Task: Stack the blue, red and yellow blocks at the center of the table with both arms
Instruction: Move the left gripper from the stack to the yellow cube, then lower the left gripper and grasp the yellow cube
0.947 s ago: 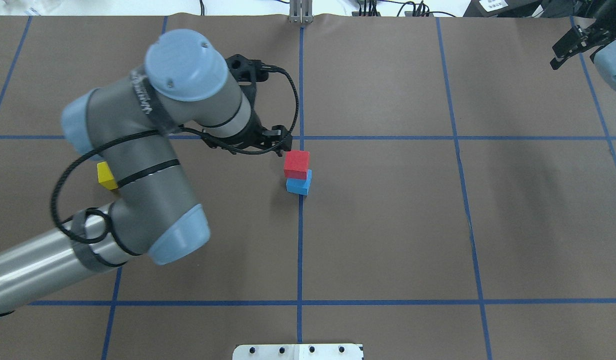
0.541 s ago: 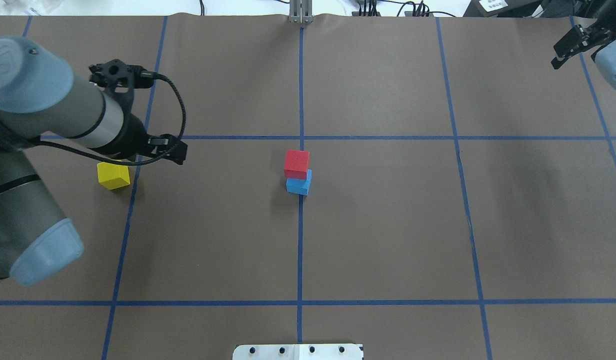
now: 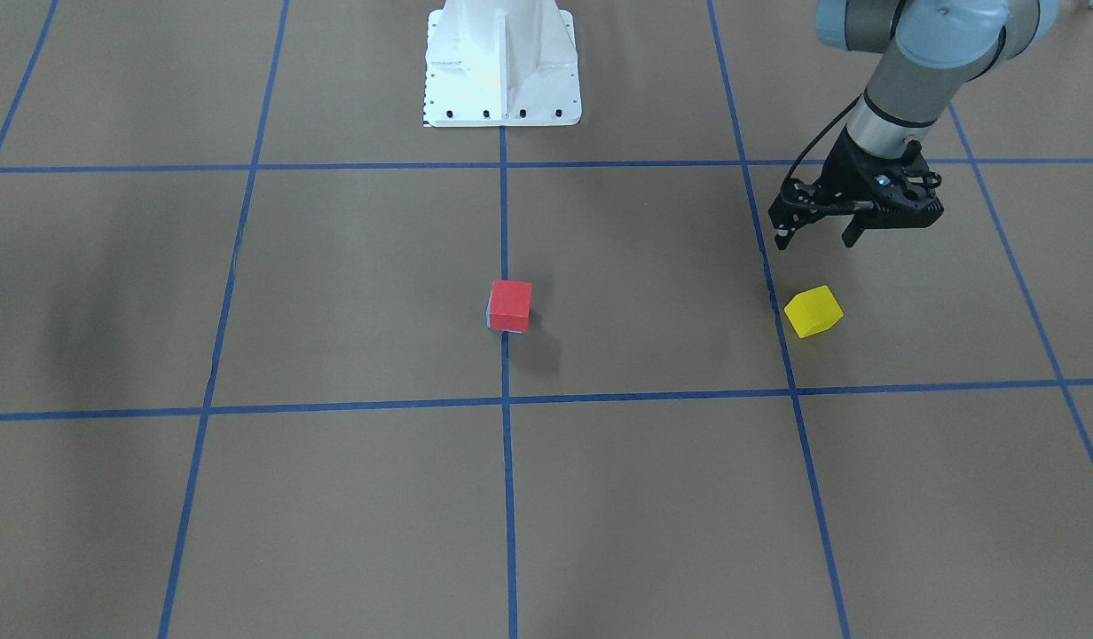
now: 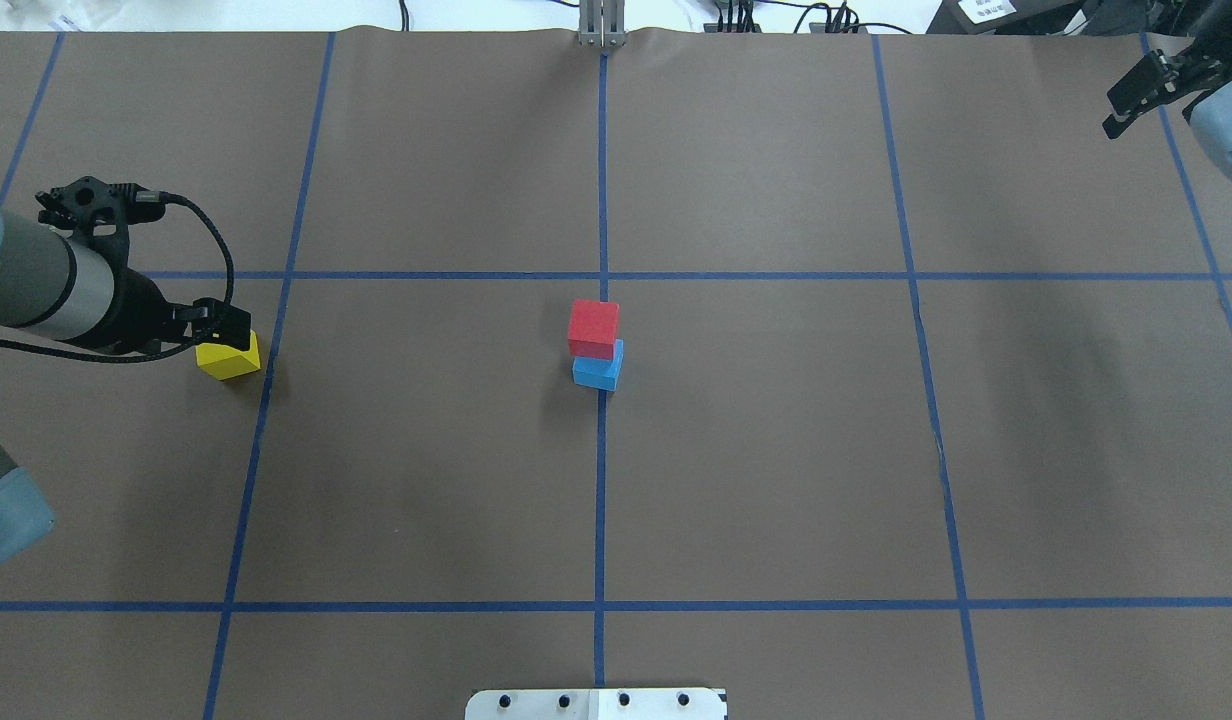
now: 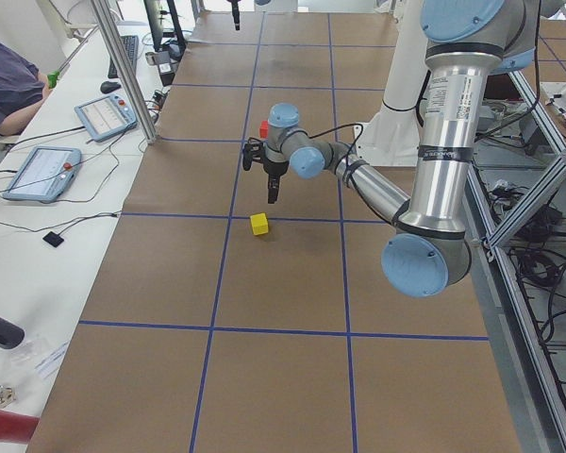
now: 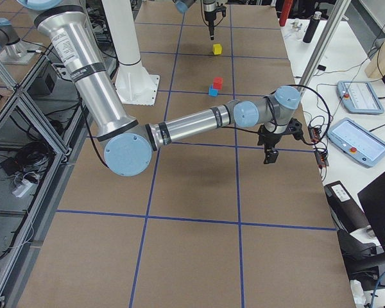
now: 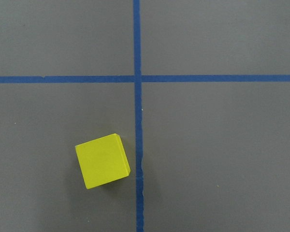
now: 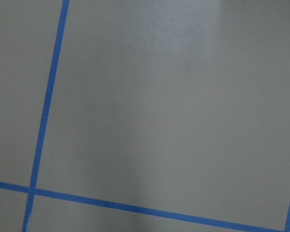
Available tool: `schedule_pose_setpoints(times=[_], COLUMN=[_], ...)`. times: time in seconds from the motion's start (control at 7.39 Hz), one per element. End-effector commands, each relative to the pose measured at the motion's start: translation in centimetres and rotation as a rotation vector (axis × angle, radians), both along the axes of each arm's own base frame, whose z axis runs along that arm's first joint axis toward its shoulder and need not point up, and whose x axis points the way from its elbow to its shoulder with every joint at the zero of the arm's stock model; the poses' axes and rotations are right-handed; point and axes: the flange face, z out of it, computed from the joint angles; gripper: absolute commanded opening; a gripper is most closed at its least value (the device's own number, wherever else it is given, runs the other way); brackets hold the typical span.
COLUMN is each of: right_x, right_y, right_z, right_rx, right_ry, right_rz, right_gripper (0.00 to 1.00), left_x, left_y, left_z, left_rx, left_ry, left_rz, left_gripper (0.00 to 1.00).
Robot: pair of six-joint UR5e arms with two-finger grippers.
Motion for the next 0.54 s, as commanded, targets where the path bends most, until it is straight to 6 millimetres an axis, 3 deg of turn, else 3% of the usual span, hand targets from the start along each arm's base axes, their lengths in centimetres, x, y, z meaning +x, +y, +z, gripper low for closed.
schedule_pose_setpoints(times=[0.0, 0.41], right_x=[0.0, 0.0], right_y=[0.0, 0.1], right_z=[0.1, 0.4], right_rx=[-0.001, -0.003], right_ry=[0.002, 0.003], right_rz=[0.001, 0.000], right_gripper=[1.00, 1.00], left_x=[1.3, 3.1], left_y=[-1.4, -3.0], left_z=[4.1, 5.8], left_rx=[-0.028, -0.051], left_ry=[-0.035, -0.060], left_rz=[-0.057, -0.055], left_gripper=[0.99, 0.99])
